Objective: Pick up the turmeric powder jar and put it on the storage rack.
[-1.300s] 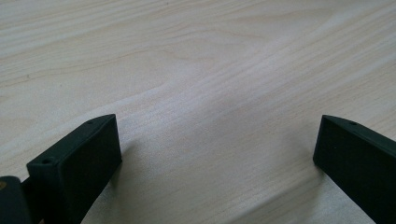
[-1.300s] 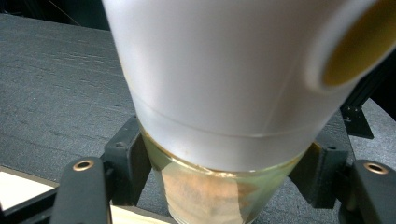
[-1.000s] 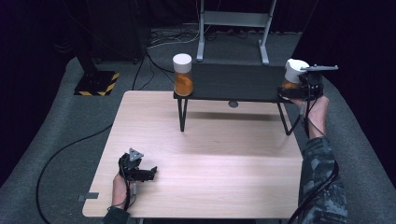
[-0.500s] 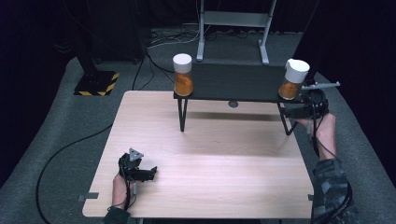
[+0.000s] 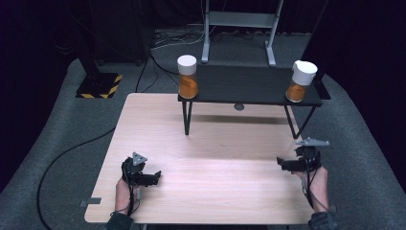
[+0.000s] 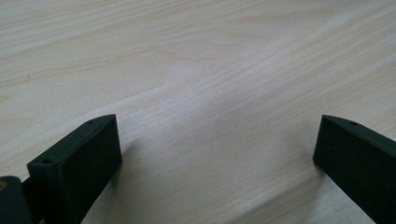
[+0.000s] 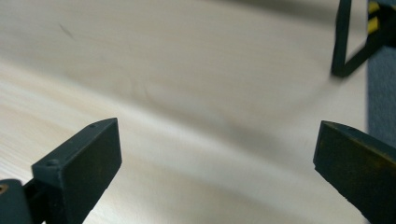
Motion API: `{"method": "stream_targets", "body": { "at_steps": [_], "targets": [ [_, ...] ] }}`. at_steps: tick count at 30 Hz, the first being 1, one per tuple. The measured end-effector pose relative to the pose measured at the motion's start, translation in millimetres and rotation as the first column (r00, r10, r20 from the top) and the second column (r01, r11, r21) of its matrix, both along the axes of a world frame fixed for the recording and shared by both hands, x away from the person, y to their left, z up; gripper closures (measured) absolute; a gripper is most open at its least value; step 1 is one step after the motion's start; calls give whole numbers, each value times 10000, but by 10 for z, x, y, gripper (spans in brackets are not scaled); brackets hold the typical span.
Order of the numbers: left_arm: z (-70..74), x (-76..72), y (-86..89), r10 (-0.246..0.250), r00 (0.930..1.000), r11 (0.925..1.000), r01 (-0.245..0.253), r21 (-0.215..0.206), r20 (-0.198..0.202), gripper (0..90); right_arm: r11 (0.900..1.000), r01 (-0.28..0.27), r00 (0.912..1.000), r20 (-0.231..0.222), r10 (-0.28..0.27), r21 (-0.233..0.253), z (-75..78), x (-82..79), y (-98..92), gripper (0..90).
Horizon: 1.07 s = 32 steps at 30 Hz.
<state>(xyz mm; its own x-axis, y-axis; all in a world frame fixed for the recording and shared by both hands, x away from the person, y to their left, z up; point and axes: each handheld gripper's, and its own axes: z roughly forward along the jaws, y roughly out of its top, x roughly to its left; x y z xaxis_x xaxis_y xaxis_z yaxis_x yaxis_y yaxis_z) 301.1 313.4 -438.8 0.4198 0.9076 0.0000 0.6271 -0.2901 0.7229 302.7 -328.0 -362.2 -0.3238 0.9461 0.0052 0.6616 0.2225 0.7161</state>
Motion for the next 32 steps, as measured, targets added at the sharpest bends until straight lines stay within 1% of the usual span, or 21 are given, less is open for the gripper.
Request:
{"method": "stream_targets", "body": {
  "at_steps": [2, 5, 8, 10, 12, 14, 16, 19, 21, 25, 27, 29, 32],
  "targets": [
    [-1, -1, -1, 9, 10000, 10000, -9, -9, -2, 2, 9993, 159, 9998, 65, -161, 343, -197, -107, -11, 0],
    [-1, -1, -1, 4, 10000, 10000, -4, -7, 3, 2, 9988, 316, 9991, 283, -326, 362, -400, -246, 36, 0],
    [-1, -2, -1, 0, 10000, 10000, 0, 3, 10, 2, 9990, 348, 9971, 663, -366, 286, -543, -365, 86, 5],
    [-1, -1, -1, 6, 10000, 10000, -6, -6, 6, 2, 9982, 312, 9959, 834, -354, 511, -629, -416, 79, 3],
    [0, -1, -1, -2, 10000, 10000, 2, 7, 1, 2, 9984, 316, 9947, 966, -361, 476, -688, -454, 99, 1],
    [0, -2, -3, 1, 10000, 10000, -1, 11, 11, 2, 9990, 327, 9940, 1034, -356, 303, -724, -472, 126, 0],
    [0, 0, 1, -21, 10000, 10000, 21, 2, 4, 3, 9992, 340, 9948, 957, -358, 202, -745, -462, 129, 0],
    [-1, -1, 0, -31, 10000, 10000, 31, 6, 16, 3, 9986, 385, 9938, 1029, -421, 362, -790, -481, 105, 0],
    [-3, -7, -5, -26, 10000, 10000, 26, 25, 46, 2, 9986, 448, 9926, 1120, -478, 291, -796, -504, 128, 0],
    [-5, -16, -14, -11, 10000, 10000, 10, 56, 82, 2, 9993, 203, 9953, 942, -233, 328, -785, -479, 98, 0],
    [-1, -5, -7, 30, 10000, 10000, -30, -2, 4, 2, 9993, 242, 9964, 806, -265, 293, -774, -457, 110, 0],
    [-2, -6, -8, 41, 10000, 10000, -41, -4, 6, 2, 9990, 206, 9969, 749, -234, 385, -773, -442, 88, 0],
    [-1, -5, -8, 39, 10000, 10000, -39, -1, 5, 2, 9970, 315, 9954, 881, -377, 713, -793, -474, 41, 0]
  ]
}}
